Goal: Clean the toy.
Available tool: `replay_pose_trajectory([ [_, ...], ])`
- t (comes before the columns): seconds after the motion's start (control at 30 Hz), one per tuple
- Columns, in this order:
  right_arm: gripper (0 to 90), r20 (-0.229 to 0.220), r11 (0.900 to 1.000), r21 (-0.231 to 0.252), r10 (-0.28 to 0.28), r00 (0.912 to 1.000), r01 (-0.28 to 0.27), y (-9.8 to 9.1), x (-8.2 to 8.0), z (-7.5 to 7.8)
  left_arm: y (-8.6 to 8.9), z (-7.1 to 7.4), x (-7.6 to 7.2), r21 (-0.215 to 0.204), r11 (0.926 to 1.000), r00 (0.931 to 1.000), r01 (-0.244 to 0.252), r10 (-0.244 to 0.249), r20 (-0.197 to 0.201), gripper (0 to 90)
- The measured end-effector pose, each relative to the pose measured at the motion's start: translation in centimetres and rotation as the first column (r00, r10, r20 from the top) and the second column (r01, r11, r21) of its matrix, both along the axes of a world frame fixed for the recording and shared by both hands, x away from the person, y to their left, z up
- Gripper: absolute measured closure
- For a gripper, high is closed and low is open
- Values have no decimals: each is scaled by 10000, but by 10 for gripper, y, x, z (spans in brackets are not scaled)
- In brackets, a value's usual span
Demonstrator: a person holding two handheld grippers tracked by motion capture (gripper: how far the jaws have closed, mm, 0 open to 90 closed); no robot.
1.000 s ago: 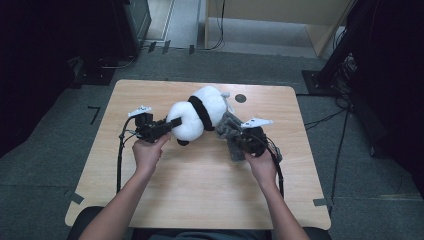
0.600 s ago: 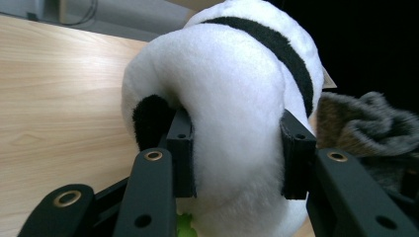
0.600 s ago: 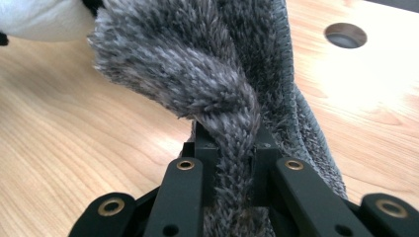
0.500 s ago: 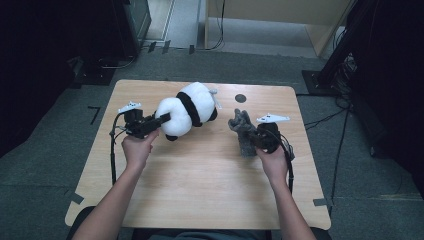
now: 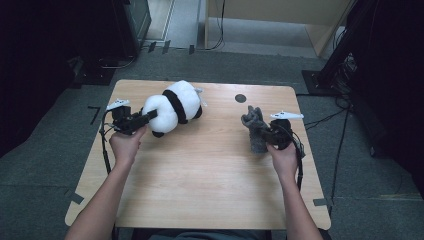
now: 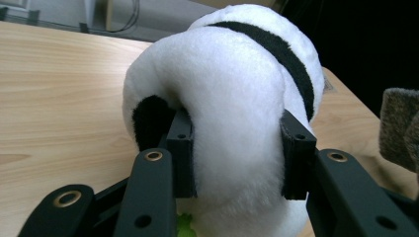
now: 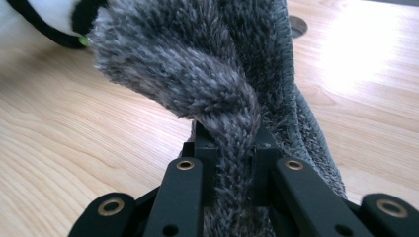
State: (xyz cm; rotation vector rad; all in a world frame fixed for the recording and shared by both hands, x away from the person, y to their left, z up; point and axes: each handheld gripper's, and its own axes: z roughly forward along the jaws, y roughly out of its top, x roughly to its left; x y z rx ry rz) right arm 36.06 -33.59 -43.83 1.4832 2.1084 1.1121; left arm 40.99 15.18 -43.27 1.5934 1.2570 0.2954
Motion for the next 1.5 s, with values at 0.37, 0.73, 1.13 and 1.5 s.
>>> replay_pose_trajectory([
  [0.37, 803, -299, 9986, -4, -529, 9982, 529, -28, 5, -10, 17, -8, 7, 340, 9987, 9992, -390, 386, 97, 597],
  [0.73, 783, -857, 9973, -249, -707, 9938, 688, -35, 16, -37, 37, -33, 12, 257, 9995, 9997, -187, 190, -139, 556],
  [1.13, 681, -1225, 9963, -542, -726, 9898, 663, -32, 28, -59, 39, -38, 12, 766, 9971, 10000, -19, 18, 2, 295],
  [1.5, 478, -1280, 9975, -252, -691, 9894, 665, -39, 29, -62, 39, -32, 13, 1003, 9950, 9999, -12, 23, -102, 191],
])
